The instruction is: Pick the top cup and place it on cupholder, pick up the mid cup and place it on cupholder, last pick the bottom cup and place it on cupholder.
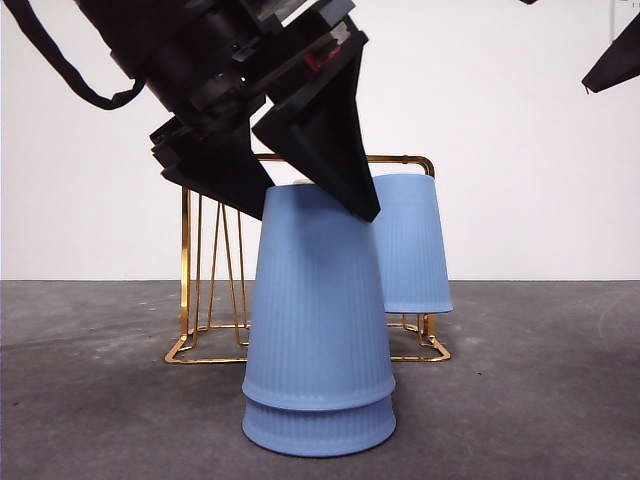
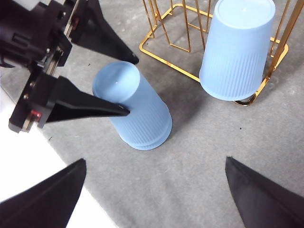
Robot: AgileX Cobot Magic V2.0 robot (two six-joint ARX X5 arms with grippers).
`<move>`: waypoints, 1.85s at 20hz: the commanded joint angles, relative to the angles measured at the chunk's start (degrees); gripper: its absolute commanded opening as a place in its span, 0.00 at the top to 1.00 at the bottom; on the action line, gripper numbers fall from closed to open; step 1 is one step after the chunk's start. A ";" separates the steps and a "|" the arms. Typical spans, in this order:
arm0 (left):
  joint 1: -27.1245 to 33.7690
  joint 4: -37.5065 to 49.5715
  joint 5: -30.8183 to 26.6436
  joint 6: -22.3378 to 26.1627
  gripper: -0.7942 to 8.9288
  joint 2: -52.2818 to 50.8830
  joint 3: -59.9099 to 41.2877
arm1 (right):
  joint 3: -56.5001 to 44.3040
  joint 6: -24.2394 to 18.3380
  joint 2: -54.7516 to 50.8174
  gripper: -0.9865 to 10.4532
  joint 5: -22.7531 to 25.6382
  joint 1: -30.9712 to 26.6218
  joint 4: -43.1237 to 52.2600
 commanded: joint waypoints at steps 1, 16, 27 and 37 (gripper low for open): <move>-0.92 0.48 0.04 0.48 0.57 0.74 1.22 | 0.22 0.24 0.24 0.51 0.26 0.46 0.57; -1.38 -7.28 0.04 0.31 0.60 0.70 6.08 | 0.22 -0.37 0.24 0.51 0.26 0.46 0.59; -1.88 -8.85 0.24 -0.09 0.53 4.46 6.05 | 0.22 -0.70 0.24 0.51 0.24 0.46 0.57; -2.08 -8.52 0.20 -0.11 0.71 -0.42 6.40 | 0.22 -0.96 0.24 0.51 0.26 0.46 0.59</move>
